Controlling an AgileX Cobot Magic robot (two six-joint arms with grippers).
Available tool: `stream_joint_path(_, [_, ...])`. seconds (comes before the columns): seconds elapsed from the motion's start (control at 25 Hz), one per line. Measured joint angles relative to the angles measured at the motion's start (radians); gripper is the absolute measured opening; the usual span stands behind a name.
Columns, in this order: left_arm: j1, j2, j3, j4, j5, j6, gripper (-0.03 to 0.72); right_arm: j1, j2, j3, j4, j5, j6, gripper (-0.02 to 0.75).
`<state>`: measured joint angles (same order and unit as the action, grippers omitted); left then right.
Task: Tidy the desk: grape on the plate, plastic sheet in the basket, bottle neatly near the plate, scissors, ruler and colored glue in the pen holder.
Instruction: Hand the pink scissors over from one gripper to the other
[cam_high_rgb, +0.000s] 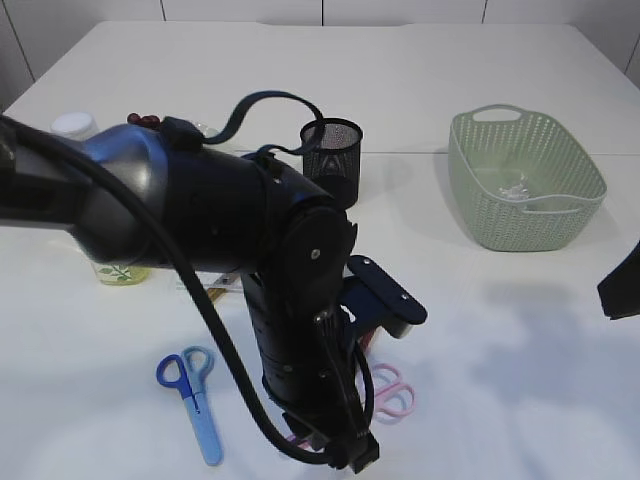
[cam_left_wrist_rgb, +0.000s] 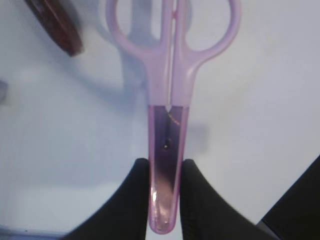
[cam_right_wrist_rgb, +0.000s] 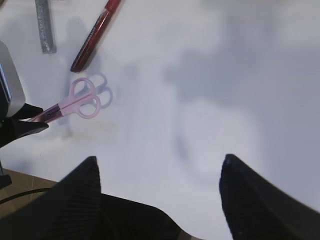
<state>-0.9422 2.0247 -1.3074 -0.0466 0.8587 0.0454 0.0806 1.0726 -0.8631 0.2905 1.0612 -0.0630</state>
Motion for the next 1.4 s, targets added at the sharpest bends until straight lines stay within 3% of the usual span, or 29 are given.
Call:
stream_joint_path(0.52, [0.067,-0.046,-0.090,0.001,0.044,-0.034,0.111,0.000,0.076,0.000,0.287,-0.126,-0.244,0.575])
stream_joint_path(1.04, [0.090,-0.051,-0.154,0.004,0.072,-0.034,0.111,0.000,0.226,0.000,0.457,-0.216,-0.402,0.575])
stream_joint_path(1.4, [0.101,-0.062,-0.156,0.011,0.079,-0.036,0.111,0.000,0.351,-0.002,0.758,-0.233,-0.653,0.575])
